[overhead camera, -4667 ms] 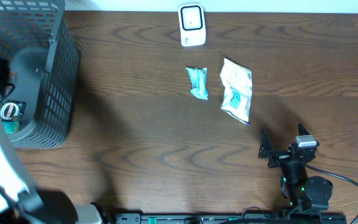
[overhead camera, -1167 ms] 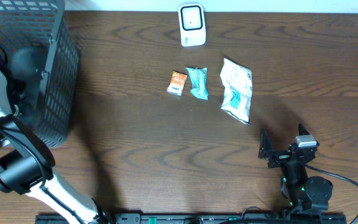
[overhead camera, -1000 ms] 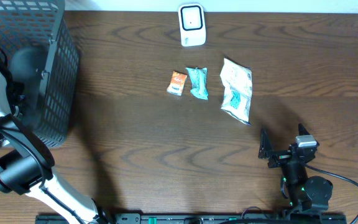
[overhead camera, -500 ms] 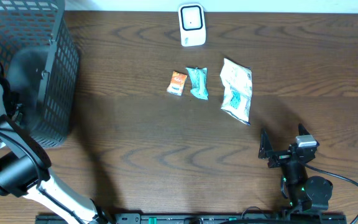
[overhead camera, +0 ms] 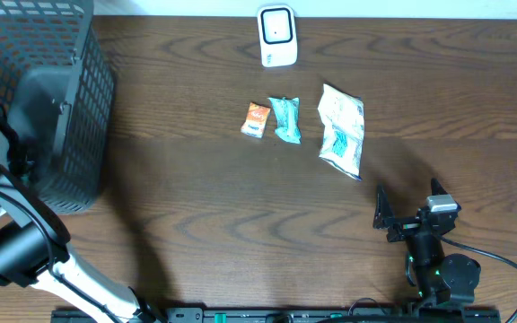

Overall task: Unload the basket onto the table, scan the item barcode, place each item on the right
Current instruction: 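Return the left gripper into the basket and grasp the Kleenex tissue pack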

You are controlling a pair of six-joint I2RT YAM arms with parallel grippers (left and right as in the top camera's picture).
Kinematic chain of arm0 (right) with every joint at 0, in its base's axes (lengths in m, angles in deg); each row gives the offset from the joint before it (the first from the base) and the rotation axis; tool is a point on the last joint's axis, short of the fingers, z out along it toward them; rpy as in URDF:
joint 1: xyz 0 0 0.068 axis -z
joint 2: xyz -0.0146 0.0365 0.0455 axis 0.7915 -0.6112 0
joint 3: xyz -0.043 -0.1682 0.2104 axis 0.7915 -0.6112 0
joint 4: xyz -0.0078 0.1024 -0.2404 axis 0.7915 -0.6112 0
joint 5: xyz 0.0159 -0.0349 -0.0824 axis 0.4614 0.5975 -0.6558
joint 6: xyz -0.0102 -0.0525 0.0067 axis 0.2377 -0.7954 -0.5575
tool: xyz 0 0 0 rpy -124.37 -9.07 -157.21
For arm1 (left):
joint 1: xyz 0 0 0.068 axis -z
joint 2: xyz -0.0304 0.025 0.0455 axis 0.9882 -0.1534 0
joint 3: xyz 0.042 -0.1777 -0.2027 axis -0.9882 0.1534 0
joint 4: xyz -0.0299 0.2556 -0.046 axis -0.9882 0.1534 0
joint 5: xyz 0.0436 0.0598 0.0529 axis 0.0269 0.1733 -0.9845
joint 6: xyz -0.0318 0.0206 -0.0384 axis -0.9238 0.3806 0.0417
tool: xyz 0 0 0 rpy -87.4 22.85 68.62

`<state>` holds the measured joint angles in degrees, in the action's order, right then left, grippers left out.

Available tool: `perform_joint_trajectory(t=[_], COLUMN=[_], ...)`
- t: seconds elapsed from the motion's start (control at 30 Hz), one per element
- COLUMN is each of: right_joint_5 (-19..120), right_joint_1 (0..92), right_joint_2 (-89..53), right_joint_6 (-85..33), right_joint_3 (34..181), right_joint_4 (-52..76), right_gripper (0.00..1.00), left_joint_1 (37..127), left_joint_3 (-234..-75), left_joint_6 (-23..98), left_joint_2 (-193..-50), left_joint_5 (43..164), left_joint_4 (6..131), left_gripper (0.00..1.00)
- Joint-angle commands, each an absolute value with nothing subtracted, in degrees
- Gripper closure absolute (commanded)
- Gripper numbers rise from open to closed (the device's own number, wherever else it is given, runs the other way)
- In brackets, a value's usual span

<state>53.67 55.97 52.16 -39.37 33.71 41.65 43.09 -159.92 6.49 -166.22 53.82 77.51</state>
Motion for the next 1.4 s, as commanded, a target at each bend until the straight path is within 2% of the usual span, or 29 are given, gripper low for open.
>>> perform_joint_trajectory(t=[0.0, 0.13, 0.27, 0.33, 0.37, 0.53, 0.63, 0.77, 0.87, 1.37], right_joint_5=[53.49, 53.47, 53.49, 53.49, 53.49, 53.47, 53.49, 53.49, 53.49, 53.49], right_joint_1=[56.32, 56.32, 56.32, 56.32, 56.32, 56.32, 56.32, 56.32, 56.32, 56.32], right_joint_2=[52.46, 52.46, 52.46, 52.46, 52.46, 52.46, 52.46, 52.46, 52.46, 52.46], right_joint_6=[-40.05, -40.05, -40.05, -40.05, -40.05, -40.05, -40.05, -40.05, -40.05, -40.05], right_joint_3=[33.67, 33.67, 33.67, 33.67, 33.67, 33.67, 33.67, 33.67, 33.67, 33.67], right_joint_4=[41.37, 41.37, 41.37, 41.37, 41.37, 41.37, 41.37, 41.37, 41.37, 41.37], right_gripper=[0.01, 0.01, 0.01, 0.01, 0.01, 0.01, 0.01, 0.01, 0.01, 0.01], left_joint_1=[41.73, 41.71, 41.71, 41.71, 41.71, 41.71, 41.71, 41.71, 41.71, 41.73], left_joint_3=[-158.92, -158.92, -158.92, -158.92, -158.92, -158.92, -158.94, -159.09, -159.09, -159.09], left_joint_6=[6.49, 7.95, 7.95, 7.95, 7.95, 8.43, 9.02, 9.02, 9.02, 9.00], left_joint_2=[-167.08, -167.25, -168.63, -169.77, -170.75, -172.76, -172.08, -169.94, -167.16, -141.02], left_joint_5=[52.20, 53.73, 56.29, 56.44, 56.59, 57.40, 57.79, 57.84, 60.02, 79.32], left_joint_4=[76.90, 76.88, 76.90, 77.12, 77.62, 78.63, 78.65, 78.65, 78.63, 75.70], left_gripper=[0.21, 0.31, 0.33, 0.38, 0.48, 0.53, 0.61, 0.68, 0.78, 0.80])
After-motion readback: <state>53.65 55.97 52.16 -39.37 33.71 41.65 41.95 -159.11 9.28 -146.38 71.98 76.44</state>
